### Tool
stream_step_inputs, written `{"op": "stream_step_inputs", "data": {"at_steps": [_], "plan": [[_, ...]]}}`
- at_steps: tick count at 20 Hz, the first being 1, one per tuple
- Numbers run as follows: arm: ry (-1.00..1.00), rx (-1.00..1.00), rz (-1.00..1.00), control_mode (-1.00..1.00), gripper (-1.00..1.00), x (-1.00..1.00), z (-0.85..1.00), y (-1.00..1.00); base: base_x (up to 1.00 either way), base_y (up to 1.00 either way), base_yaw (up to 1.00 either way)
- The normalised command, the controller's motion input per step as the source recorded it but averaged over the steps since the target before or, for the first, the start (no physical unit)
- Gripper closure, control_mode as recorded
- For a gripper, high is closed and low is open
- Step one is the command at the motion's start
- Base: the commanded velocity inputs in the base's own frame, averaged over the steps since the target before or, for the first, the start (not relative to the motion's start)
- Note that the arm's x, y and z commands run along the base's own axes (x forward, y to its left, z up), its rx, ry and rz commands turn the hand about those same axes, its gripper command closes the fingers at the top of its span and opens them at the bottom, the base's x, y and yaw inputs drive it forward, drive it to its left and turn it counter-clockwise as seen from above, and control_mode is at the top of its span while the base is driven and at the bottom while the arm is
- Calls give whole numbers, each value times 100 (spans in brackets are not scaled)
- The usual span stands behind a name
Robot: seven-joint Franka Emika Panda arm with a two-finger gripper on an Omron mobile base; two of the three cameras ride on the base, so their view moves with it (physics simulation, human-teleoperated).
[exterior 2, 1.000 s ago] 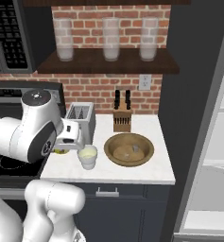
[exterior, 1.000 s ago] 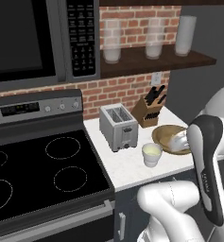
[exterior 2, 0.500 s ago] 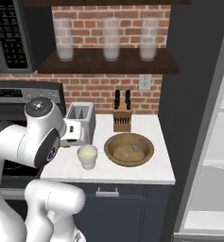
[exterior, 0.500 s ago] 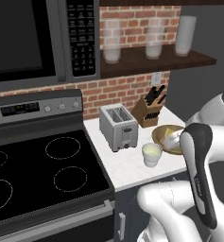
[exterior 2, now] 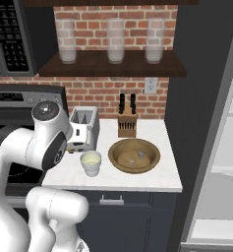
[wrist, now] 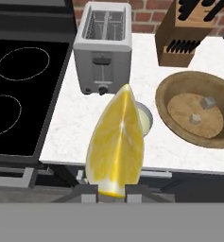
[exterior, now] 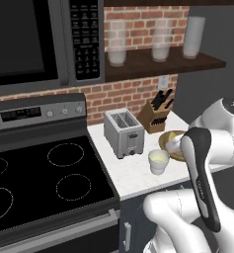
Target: Grab a lemon wedge from the fridge and one ice cube from the ice bowl, and put them in the glass of lemonade.
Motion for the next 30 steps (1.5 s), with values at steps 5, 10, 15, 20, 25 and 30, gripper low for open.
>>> {"op": "stream_step_inputs", "data": {"at_steps": [5, 10, 15, 20, 25, 30], "plan": [[0, 0, 0, -100, 100, 4, -2, 0, 0, 0, 0], [0, 0, 0, -100, 100, 6, -2, 0, 0, 0, 0], [1, -1, 0, -100, 100, 12, -4, 0, 0, 0, 0], [2, -1, 0, -100, 100, 21, -4, 0, 0, 0, 0], [3, -2, 0, -100, 100, 31, -5, 0, 0, 0, 0], [3, 0, 0, -100, 100, 30, 0, -2, 0, 0, 0]]}}
